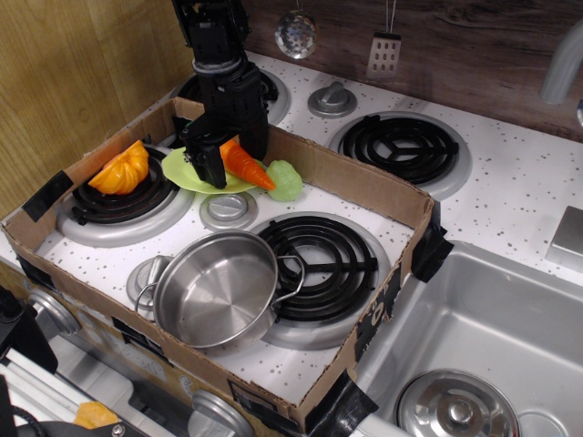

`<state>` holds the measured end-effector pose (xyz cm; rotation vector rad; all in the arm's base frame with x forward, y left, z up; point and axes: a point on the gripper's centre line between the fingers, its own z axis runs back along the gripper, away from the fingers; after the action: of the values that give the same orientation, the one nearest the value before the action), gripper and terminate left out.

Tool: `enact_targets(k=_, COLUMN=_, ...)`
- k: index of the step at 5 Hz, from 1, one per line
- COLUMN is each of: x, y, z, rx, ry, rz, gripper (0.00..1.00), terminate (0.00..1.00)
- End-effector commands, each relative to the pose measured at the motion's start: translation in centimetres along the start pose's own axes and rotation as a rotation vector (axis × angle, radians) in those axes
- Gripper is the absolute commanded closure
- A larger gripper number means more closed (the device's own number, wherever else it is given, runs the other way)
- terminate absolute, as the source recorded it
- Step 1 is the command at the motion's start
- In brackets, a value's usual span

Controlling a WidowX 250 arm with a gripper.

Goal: Take carrot off plate

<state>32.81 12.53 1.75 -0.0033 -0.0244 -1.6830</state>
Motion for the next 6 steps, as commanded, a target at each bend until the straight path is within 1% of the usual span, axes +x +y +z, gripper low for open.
enact_targets(k=1, x=0.0, y=0.6, z=0.9, rx=-0.037, ry=0.051, rz=-0.056, gripper=1.0, terminate=0.0)
enact_targets(k=2, x=0.1, y=0.6, z=1.0, rx=-0.025, ry=0.07, rz=-0.062, gripper=1.0, terminate=0.0)
enact_targets(k=3, x=0.2, y=0.7, z=1.9, rx=0.009, ry=0.121, rz=-0.054, gripper=1.0, terminate=0.0)
enact_targets(k=4, x=0.1, y=0.1, z=3.6, rx=0.027, ry=0.18, rz=0.007, gripper=1.0, terminate=0.0)
enact_targets(k=5, x=0.5, y=-0.9, z=5.4, rx=0.051, ry=0.241, rz=0.043, gripper=1.0, terminate=0.0)
enact_targets(k=6, x=1.4, y=-1.8, z=7.3, rx=0.066, ry=0.286, rz=0.089, gripper=1.0, terminate=0.0)
